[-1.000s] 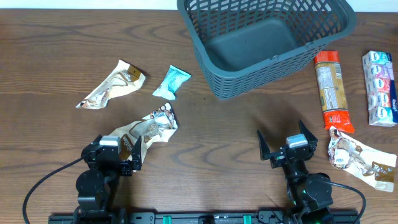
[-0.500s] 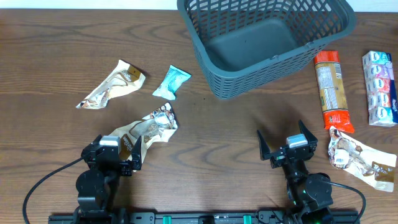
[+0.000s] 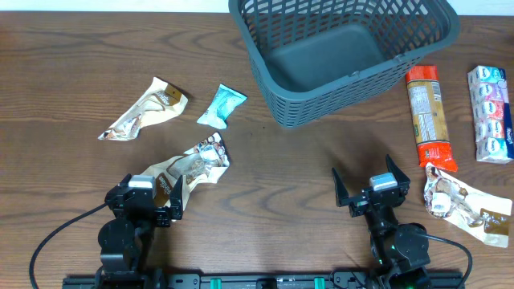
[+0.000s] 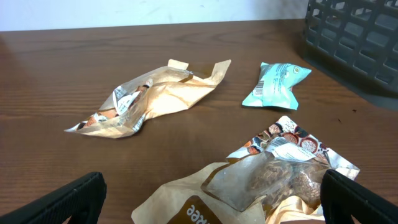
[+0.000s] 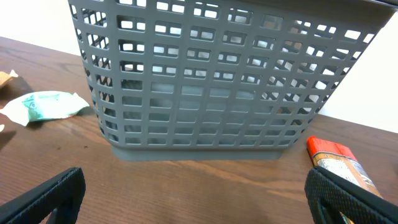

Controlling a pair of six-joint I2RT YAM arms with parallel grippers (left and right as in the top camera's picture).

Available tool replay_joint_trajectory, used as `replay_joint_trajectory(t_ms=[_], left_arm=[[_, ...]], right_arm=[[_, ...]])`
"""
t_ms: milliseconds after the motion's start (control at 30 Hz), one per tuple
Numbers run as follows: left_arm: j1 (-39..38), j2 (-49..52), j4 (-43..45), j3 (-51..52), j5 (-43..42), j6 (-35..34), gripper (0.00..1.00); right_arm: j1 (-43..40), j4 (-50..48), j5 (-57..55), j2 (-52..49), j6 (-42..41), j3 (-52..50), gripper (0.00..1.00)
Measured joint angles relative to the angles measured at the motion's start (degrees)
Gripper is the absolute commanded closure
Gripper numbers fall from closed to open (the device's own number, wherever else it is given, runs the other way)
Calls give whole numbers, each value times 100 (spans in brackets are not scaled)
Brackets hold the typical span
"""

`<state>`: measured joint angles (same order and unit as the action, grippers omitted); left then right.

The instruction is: Pack container

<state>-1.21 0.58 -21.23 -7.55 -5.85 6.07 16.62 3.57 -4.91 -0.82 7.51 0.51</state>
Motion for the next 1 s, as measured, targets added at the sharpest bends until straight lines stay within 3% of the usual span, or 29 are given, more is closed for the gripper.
replay_joint_trajectory(t_ms=[733,1000], left_arm=[[0,0,0,0,-4,-42,2],[0,0,74,9,-426,-1141,1]], right_arm=[[0,0,0,0,0,0,1],[0,-63,164,0,-59,-2,1]])
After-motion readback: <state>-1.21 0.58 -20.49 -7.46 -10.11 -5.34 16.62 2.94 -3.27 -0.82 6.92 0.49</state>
